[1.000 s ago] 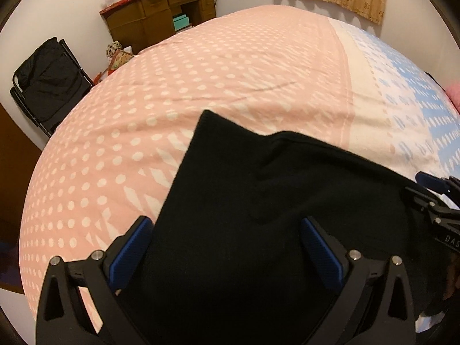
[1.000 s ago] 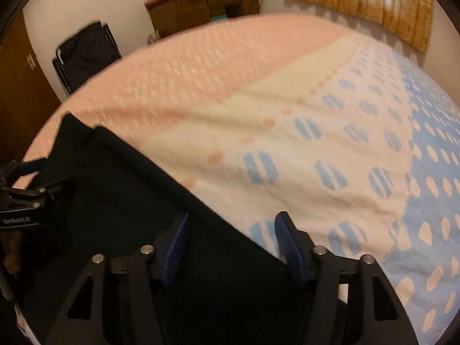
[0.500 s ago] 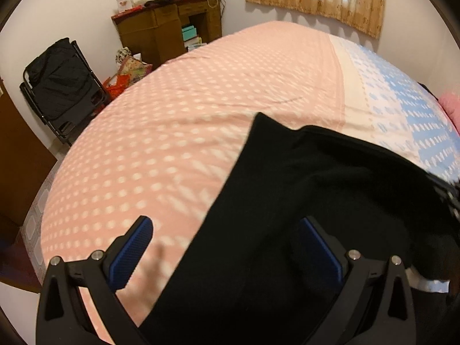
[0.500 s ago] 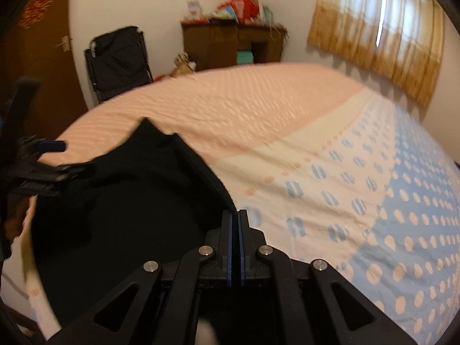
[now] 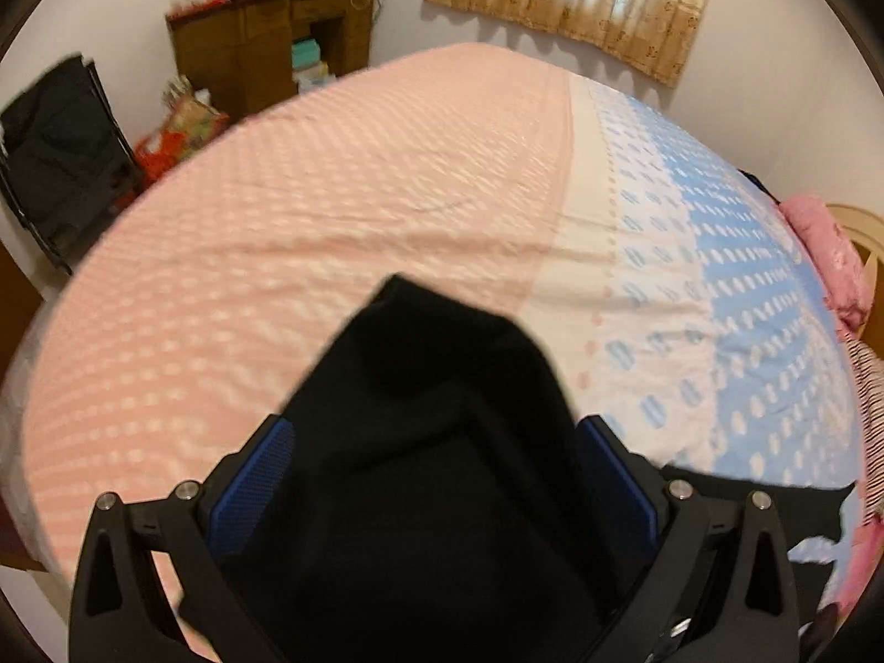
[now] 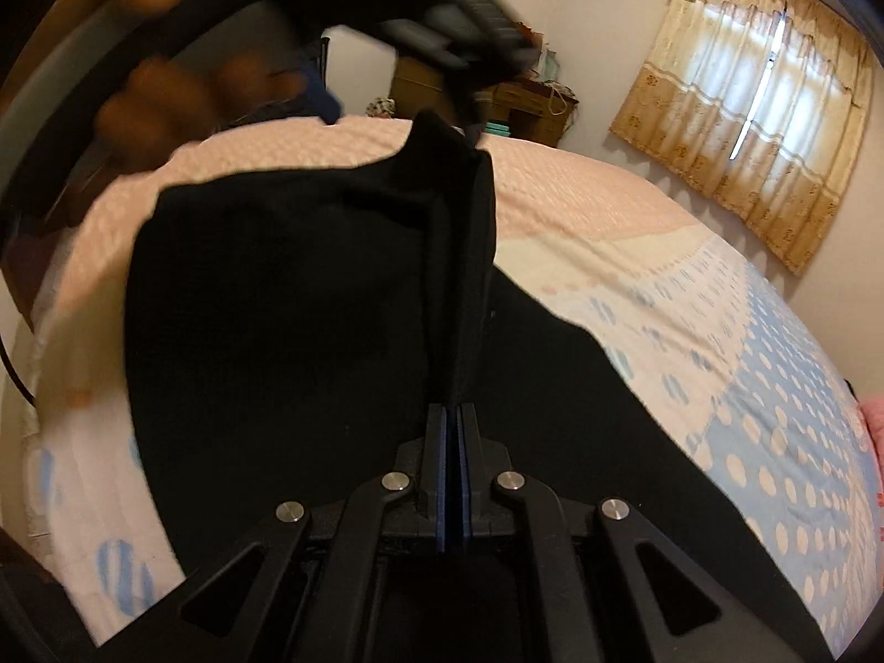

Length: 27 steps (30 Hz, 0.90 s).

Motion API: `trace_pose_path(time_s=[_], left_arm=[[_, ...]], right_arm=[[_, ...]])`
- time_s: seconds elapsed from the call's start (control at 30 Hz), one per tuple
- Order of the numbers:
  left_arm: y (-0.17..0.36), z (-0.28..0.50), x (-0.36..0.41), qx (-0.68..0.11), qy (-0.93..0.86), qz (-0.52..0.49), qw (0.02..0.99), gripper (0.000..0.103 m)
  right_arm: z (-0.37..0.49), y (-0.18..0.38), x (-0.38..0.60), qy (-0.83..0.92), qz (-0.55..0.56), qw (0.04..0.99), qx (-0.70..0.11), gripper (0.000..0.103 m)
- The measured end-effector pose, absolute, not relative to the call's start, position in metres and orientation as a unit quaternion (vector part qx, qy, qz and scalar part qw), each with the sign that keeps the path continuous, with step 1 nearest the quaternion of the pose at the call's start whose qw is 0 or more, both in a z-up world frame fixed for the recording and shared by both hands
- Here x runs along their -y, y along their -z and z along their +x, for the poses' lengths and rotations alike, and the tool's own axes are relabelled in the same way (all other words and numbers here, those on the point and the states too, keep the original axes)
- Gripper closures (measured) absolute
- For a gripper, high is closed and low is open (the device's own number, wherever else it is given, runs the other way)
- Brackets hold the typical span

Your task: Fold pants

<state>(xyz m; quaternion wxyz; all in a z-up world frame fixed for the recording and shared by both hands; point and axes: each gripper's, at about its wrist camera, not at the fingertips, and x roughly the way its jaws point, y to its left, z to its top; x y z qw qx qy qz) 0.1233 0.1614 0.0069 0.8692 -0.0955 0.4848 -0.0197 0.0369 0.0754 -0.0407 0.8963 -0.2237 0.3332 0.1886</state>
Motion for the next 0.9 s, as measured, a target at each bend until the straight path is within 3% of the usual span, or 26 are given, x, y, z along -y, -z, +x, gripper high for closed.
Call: trace_pose_path(time_s=[0.17, 0.37, 0.47, 0.6, 0.73, 0.9], left_arm=[[0.017, 0.155, -0.147, -0.523, 0.018, -0.126, 0.843, 0.0], [0.042, 0.174, -0.146, -0.549, -0.006, -0.137, 0.824, 0.016], [0.036, 0.171, -0.155, -0.528, -0.007, -0.148, 0.836, 0.034], [0.028, 0.155, -0.187, -0.508, 0.015, -0.219, 0.833, 0.076], [0.016, 0.124, -0.212, -0.469, 0.065, -0.284, 0.834, 0.083], [-0.01, 0.081, -0.224, -0.437, 0.087, -0.272, 0.853, 0.083]], right_arm=[[0.034, 0.045, -0.075, -0.177, -0.224, 0.902, -0.325, 0.1], [0.032, 0.039, -0.068, -0.161, -0.221, 0.914, -0.299, 0.1], [0.032, 0.028, -0.057, -0.15, -0.198, 0.925, -0.286, 0.1], [0.036, 0.014, -0.041, -0.136, -0.158, 0.937, -0.281, 0.1], [0.029, -0.002, -0.037, -0.137, -0.136, 0.942, -0.275, 0.1], [0.011, -0.024, -0.045, -0.149, -0.15, 0.944, -0.253, 0.1]])
